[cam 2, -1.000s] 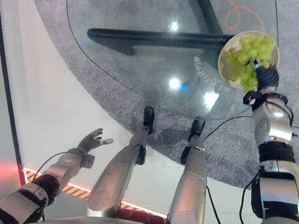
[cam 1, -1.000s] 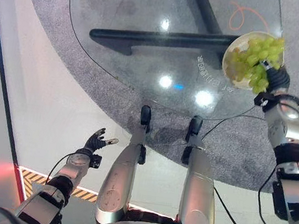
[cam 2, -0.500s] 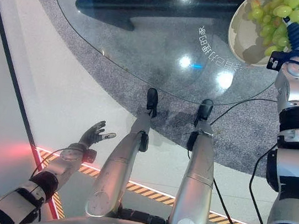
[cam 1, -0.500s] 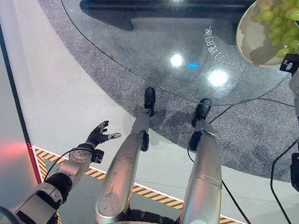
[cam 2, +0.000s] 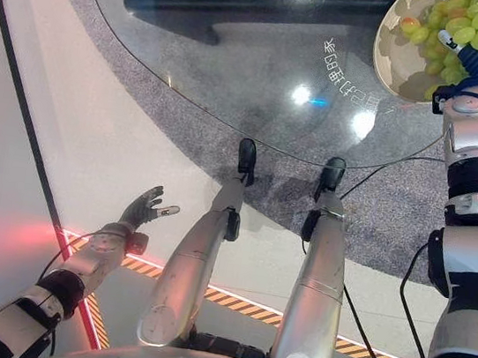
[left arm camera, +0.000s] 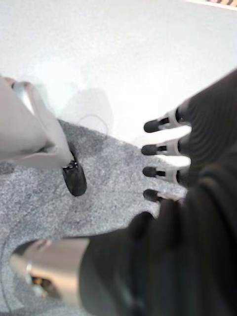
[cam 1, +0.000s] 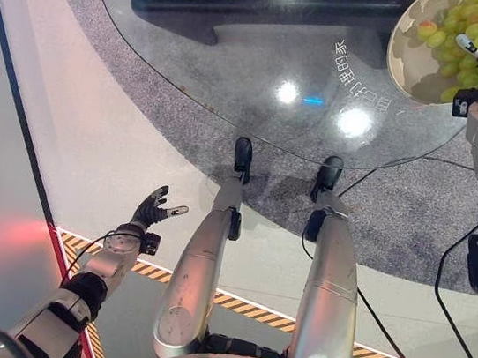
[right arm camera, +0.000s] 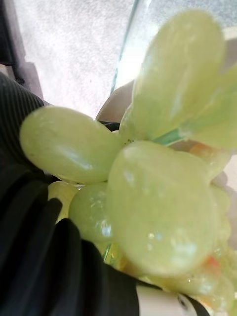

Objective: Pick up fruits into the plate

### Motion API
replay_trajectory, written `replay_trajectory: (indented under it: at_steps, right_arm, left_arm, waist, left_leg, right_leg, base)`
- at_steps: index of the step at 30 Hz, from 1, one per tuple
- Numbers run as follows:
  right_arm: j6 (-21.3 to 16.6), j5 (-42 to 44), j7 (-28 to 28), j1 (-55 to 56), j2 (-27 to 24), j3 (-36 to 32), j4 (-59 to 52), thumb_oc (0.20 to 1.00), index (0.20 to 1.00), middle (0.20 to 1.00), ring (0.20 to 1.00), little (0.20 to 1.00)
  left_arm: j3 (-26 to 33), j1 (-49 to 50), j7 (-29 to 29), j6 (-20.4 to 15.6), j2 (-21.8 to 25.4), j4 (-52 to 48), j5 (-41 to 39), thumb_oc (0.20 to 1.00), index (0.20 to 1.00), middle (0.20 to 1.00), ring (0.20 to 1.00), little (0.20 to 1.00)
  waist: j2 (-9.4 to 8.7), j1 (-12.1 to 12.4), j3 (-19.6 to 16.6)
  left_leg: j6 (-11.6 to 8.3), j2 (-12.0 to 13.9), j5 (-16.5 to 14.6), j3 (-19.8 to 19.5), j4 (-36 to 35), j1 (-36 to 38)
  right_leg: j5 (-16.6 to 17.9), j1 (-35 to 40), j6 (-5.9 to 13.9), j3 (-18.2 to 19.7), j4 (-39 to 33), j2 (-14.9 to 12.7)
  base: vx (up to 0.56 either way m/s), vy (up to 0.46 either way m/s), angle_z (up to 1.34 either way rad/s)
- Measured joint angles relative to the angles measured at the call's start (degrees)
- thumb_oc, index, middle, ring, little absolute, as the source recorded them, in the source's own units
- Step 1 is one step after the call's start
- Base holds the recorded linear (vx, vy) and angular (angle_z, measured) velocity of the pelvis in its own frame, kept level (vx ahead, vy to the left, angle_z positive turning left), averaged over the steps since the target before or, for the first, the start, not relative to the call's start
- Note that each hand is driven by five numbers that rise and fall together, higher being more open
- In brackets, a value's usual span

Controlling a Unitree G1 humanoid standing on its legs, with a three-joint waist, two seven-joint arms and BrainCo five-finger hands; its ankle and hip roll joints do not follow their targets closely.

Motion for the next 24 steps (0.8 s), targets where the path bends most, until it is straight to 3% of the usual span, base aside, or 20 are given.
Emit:
replay_trajectory:
  at_steps: [11, 19, 24]
  right_arm:
    - [0.5, -2.1, -2.7, 3.2, -0.1, 1.2, -3.7, 1.0, 1.0, 1.0, 1.0, 1.0]
    - [-0.3, -2.1, -3.4, 13.2, 1.1, 1.0, -5.7, 1.0, 1.0, 1.0, 1.0, 1.0]
    - [-1.6, -2.1, -3.6, 18.9, 2.4, -0.6, -6.1, 1.0, 1.0, 1.0, 1.0, 1.0]
  left_arm:
    - [0.1, -0.1, 0.0, 0.0, 0.0, -2.0, 0.0, 1.0, 1.0, 1.0, 1.0, 1.0]
    - [0.9, -0.2, -1.2, 0.1, -0.5, 0.2, 0.0, 1.0, 1.0, 1.0, 1.0, 1.0]
    - [2.8, -0.3, -2.1, 1.3, -1.6, 2.9, 0.3, 1.0, 1.0, 1.0, 1.0, 1.0]
  waist:
    - [0.0, 0.1, 0.0]
    - [-0.12, 0.3, 0.0]
    - [-0.41, -1.0, 0.0]
  left_leg:
    - [0.45, 0.1, -0.5, 0.1, 0.4, 0.5]
    - [1.39, -0.1, -2.0, 0.1, 0.3, 7.1]
    - [1.72, 0.0, -2.3, 0.0, -0.6, 12.8]
  right_leg:
    - [1.2, 1.8, -0.3, 0.1, -2.3, 0.3]
    - [2.3, 10.5, 0.49, -0.4, -6.3, 0.4]
    - [2.8, 17.7, 1.16, -1.3, -9.3, 0.5]
  base:
    - [-0.02, 0.053, -0.02]
    - [-0.01, 0.072, -0.01]
    - [0.02, 0.079, 0.03]
